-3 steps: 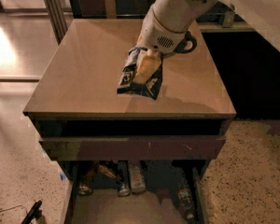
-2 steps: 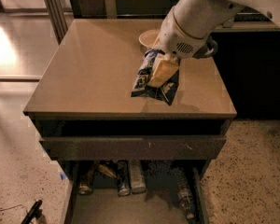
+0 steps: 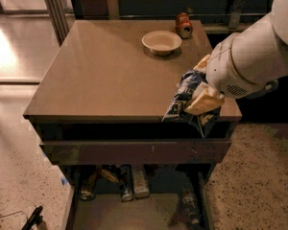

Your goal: Place blue chip bag into middle drawer

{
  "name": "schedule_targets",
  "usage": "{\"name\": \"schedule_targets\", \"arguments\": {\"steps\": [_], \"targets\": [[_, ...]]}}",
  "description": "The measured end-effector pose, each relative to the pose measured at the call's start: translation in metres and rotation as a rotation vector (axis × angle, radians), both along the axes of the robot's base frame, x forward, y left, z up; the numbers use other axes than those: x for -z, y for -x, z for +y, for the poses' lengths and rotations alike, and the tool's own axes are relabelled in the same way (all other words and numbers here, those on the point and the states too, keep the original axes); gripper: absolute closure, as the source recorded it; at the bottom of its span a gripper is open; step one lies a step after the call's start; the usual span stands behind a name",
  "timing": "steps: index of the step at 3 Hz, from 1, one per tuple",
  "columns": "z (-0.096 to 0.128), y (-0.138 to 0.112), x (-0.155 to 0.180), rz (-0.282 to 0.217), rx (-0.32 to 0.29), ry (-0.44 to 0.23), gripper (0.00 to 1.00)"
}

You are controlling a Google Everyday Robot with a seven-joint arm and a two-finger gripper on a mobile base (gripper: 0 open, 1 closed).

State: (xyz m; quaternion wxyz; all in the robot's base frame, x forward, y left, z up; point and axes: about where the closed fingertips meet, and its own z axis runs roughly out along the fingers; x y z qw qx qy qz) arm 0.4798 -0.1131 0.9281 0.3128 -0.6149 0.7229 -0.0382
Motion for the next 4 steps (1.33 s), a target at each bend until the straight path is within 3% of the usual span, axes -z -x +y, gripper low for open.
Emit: {"name": "schedule_targets", "arguments": {"steps": [1, 2, 4], "targets": [[-0.017, 0.015, 0.013, -0.002, 0.042, 0.001, 1.00], [-0.015, 0.015, 0.015, 0.000, 0.039, 0.002, 1.00], [-0.018, 0.038, 0.070, 0.102, -0.001, 0.017, 1.00]]}}
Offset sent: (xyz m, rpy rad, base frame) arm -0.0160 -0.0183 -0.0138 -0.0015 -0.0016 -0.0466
